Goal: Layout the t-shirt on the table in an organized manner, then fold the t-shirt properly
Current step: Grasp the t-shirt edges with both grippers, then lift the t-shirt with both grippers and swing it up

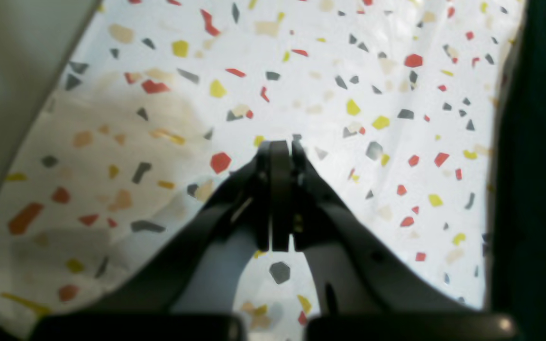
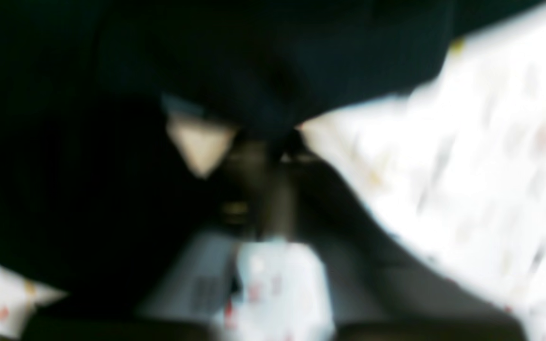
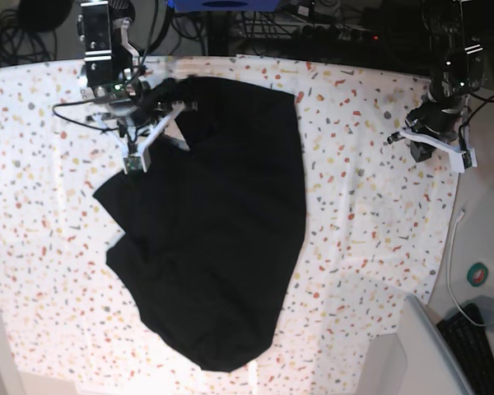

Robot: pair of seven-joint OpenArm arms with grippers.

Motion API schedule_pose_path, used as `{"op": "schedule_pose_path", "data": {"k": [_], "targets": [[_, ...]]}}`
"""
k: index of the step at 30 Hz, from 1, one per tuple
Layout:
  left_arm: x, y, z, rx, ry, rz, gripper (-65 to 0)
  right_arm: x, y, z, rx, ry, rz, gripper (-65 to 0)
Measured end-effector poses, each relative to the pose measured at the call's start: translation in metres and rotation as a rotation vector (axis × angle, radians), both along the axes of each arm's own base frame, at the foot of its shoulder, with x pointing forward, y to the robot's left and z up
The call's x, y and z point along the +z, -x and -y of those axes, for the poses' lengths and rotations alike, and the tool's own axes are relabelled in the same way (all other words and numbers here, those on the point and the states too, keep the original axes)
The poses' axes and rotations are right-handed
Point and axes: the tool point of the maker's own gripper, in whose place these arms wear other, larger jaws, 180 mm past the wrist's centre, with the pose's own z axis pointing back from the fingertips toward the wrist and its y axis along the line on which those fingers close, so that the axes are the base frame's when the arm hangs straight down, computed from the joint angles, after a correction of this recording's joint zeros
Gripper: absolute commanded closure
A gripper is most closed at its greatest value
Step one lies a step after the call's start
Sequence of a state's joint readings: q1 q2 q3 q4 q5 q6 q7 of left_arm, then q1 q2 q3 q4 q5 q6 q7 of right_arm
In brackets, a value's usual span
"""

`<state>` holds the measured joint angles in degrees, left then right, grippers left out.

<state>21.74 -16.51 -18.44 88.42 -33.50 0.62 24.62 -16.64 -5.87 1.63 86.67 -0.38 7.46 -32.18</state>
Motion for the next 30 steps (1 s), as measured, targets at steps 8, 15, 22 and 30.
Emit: {"op": "schedule_pose_path", "data": {"k": [8, 15, 22, 30], "targets": [[-0.018, 0.007, 0.045, -0.126, 0.065, -0.125, 0.0, 0.041, -0.020, 0.003, -0.004, 0.008, 0.086, 0.0], [-0.006, 0.011, 0.193, -0.518, 0.189, -0.124, 0.0, 0.081, -0.055, 0.010, -0.003, 0.025, 0.219, 0.0], [0.004, 0.014, 0.278, -0.765, 0.240, -0.098, 0.0, 0.125, -0.099, 0.038, 0.021, 0.111, 0.364, 0.0], [-0.033, 0.014, 0.380, -0.946, 0.283, -0.191, 0.0, 0.128, -0.105, 0.039, 0.022, 0.118, 0.336, 0.0]]}}
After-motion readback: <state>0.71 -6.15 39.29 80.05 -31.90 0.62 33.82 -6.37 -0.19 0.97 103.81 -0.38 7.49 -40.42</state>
